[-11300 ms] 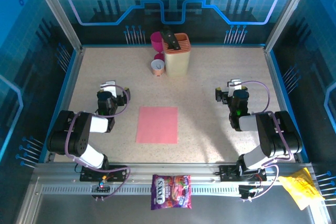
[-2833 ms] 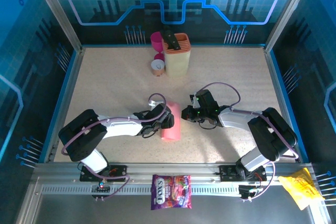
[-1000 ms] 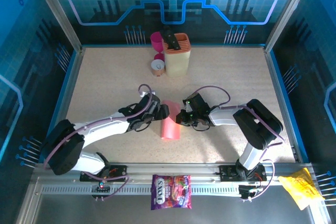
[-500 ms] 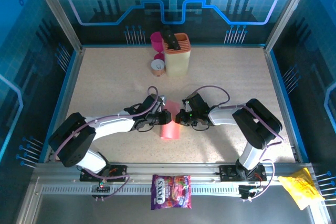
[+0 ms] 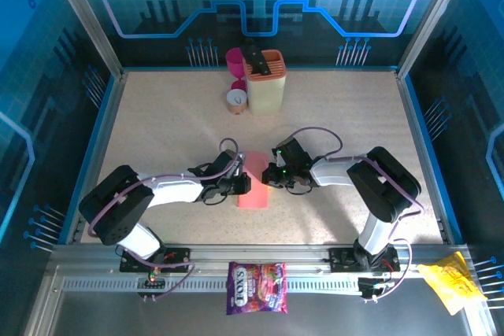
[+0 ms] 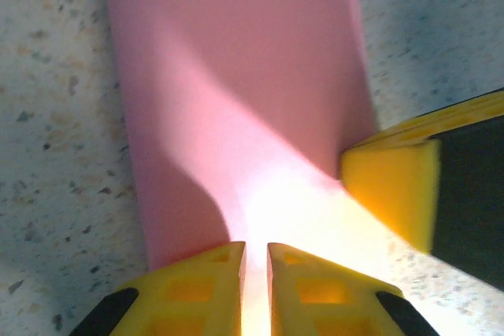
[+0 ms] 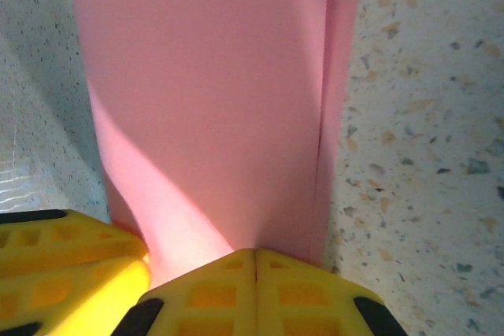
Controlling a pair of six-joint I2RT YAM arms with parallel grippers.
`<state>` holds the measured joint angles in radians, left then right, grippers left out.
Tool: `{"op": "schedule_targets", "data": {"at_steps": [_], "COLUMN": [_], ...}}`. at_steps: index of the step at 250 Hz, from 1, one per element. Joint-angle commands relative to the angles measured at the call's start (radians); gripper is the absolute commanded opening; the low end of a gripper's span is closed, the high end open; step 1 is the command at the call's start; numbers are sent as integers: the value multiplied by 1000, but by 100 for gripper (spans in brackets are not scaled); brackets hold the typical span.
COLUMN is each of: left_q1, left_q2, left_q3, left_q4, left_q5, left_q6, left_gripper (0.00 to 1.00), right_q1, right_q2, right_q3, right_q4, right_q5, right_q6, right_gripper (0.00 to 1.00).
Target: Fold a paper plane with a square sheet of paper (pick it up from the middle)
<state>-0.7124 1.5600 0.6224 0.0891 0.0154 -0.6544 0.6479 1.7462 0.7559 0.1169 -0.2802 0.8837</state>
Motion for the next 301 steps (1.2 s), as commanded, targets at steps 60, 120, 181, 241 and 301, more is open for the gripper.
{"op": "schedule_targets", "data": {"at_steps": [60, 120, 181, 241, 301], "left_q1": [24, 100, 133, 134, 138], "left_q2": [-39, -46, 66, 111, 30], "left_q3": [-2, 88, 83, 19, 75], "left_q4": [3, -6, 64, 122, 60], "left_q5": [-6, 84, 115, 50, 75], "left_q6": [1, 76, 96, 64, 69], "left_gripper": [20, 23, 14, 12, 14], "right_q1": [14, 15, 15, 16, 16], "right_q2": [70, 79, 87, 85, 87], "right_q3": [-27, -20, -24, -36, -39], "right_q4": [-149, -154, -155, -147, -150], "right_q5": [103, 107, 112, 118, 120], "right_q6": [6, -1, -1, 0, -7], "right_gripper": [0, 0, 0, 0, 0]}}
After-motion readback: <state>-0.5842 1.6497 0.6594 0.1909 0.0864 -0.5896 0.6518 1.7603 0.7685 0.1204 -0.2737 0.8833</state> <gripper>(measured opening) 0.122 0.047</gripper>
